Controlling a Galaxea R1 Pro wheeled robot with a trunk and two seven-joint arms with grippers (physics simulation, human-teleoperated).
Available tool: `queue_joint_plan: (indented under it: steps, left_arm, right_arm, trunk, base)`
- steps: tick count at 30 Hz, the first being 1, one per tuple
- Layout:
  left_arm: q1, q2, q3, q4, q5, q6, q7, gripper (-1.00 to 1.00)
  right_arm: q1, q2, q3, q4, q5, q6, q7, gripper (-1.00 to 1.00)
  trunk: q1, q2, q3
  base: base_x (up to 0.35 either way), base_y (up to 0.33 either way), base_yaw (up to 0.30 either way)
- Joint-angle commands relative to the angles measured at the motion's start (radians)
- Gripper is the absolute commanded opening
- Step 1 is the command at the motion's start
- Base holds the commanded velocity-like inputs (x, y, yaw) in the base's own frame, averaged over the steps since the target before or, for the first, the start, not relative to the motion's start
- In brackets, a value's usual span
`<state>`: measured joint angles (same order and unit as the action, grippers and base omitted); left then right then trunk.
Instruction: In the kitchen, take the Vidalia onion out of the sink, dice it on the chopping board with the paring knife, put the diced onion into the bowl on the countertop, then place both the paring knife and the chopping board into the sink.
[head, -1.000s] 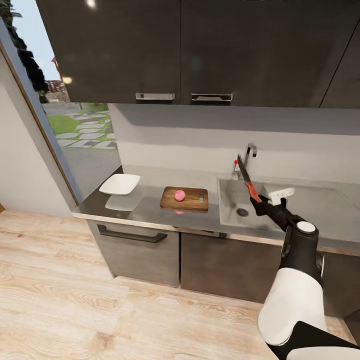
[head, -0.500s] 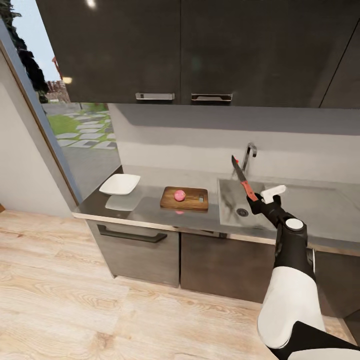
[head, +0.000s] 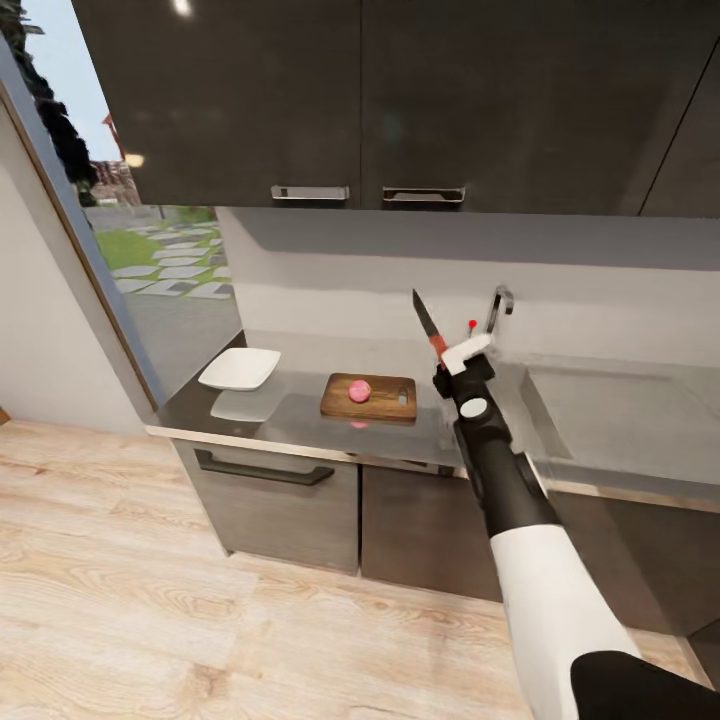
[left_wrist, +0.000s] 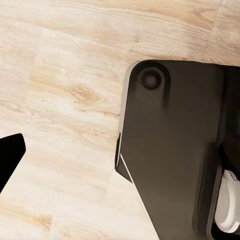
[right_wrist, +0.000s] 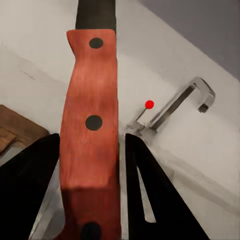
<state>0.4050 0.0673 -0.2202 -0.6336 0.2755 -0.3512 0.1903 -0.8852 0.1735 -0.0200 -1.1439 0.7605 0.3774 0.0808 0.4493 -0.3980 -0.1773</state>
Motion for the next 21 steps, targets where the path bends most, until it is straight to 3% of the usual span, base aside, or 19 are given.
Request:
queue_joint_plan:
  steps: [1, 3, 7, 11, 14, 17, 18, 19, 20, 21]
  left_arm:
    - [0.000, 0.002, -0.008, -0.002, 0.007, -0.002, 0.009, 1.00]
    - [0.000, 0.002, -0.008, -0.002, 0.007, -0.001, 0.009, 1.00]
    - [0.000, 0.002, -0.008, -0.001, 0.007, 0.001, 0.008, 1.00]
    - [0.000, 0.002, -0.008, -0.001, 0.007, 0.002, 0.008, 1.00]
    - [0.000, 0.002, -0.008, -0.001, 0.007, 0.002, 0.008, 1.00]
    - [0.000, 0.002, -0.008, -0.001, 0.007, 0.002, 0.009, 1.00]
    - [0.000, 0.002, -0.008, 0.000, 0.007, 0.002, 0.009, 1.00]
    - [0.000, 0.002, -0.008, 0.000, 0.007, 0.003, 0.009, 1.00]
    - [0.000, 0.002, -0.008, 0.000, 0.007, 0.003, 0.009, 1.00]
    - [0.000, 0.002, -0.008, -0.001, 0.007, 0.003, 0.009, 1.00]
  right_arm:
    - [-0.002, 0.001, 0.043, -0.002, -0.011, 0.047, -0.006, -1.00]
    - [-0.012, 0.001, 0.110, 0.001, -0.037, 0.144, -0.021, -1.00]
    - [-0.069, 0.001, 0.179, 0.057, -0.052, 0.253, -0.028, -1.00]
    - [-0.167, 0.001, 0.213, 0.204, -0.054, 0.275, -0.030, -1.00]
    - [-0.287, 0.001, 0.221, 0.369, -0.069, 0.278, -0.030, -1.00]
    - [-0.314, 0.001, 0.242, 0.401, -0.093, 0.269, -0.030, -1.00]
    - [-0.321, 0.001, 0.323, 0.408, -0.102, 0.254, -0.030, -1.00]
    - [-0.322, 0.001, 0.357, 0.408, -0.103, 0.248, -0.030, -1.00]
    - [-0.324, 0.001, 0.470, 0.408, -0.111, 0.228, -0.032, -1.00]
    - [-0.324, 0.001, 0.535, 0.404, -0.126, 0.216, -0.032, -1.00]
  trunk:
    - [0.001, -0.002, -0.002]
    - [0.001, -0.002, -0.002]
    - [0.001, -0.002, -0.002]
    - [0.001, -0.002, -0.002]
    - [0.001, -0.002, -0.002]
    - [0.001, -0.002, -0.002]
    - [0.001, -0.002, -0.002]
    - [0.001, -0.002, -0.002]
    - [0.001, -0.002, -0.002]
    - [0.001, -0.002, -0.002]
  base:
    - [0.000, 0.000, 0.000]
    - [0.000, 0.000, 0.000]
    - [0.000, 0.000, 0.000]
    - [0.000, 0.000, 0.000]
    - [0.000, 0.000, 0.000]
    - [0.000, 0.000, 0.000]
    - [0.000, 0.000, 0.000]
    - [0.000, 0.000, 0.000]
    - [0.000, 0.000, 0.000]
    - [0.000, 0.000, 0.000]
